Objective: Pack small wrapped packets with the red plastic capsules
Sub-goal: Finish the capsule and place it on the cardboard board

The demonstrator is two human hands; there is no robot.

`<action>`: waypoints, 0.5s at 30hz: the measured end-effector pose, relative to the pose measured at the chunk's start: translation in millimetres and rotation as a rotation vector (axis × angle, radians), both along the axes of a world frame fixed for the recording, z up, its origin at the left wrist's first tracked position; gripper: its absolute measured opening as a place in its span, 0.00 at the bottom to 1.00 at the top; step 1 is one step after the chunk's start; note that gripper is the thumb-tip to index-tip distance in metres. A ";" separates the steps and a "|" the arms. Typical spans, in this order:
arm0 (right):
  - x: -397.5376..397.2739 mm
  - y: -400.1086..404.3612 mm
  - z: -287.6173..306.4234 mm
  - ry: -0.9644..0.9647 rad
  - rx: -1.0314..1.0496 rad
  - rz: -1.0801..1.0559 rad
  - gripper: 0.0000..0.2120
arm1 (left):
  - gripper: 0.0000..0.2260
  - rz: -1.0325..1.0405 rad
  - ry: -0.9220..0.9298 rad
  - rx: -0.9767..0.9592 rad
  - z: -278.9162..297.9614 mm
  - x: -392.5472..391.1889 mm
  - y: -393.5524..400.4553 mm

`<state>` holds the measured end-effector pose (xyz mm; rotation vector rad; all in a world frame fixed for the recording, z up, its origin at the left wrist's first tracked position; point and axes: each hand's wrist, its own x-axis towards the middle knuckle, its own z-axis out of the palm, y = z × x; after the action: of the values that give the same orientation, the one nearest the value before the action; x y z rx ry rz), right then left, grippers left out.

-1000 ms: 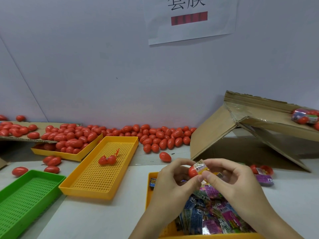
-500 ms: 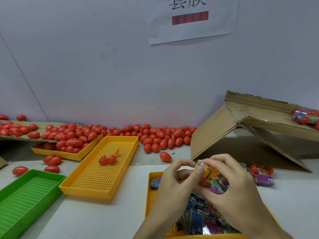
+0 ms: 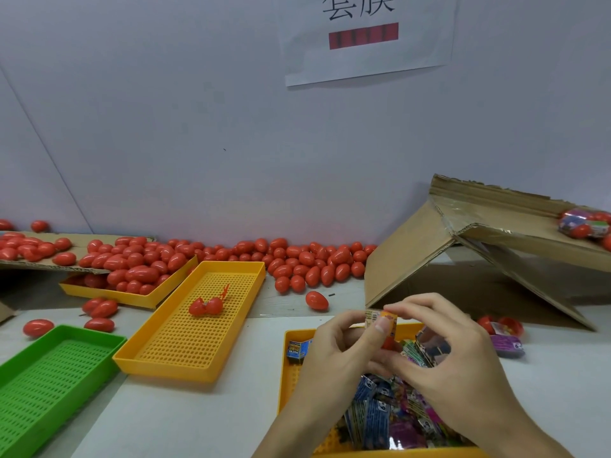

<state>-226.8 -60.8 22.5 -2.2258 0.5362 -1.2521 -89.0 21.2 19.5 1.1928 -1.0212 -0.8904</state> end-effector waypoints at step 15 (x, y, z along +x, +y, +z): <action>-1.5 -1.9 -3.0 0.006 -0.007 0.036 0.18 | 0.16 -0.132 -0.067 0.076 1.9 0.1 2.6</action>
<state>-228.2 -62.7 19.6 -2.2353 0.4930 -1.2315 -88.9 23.8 21.3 1.2363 -1.1390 -1.0061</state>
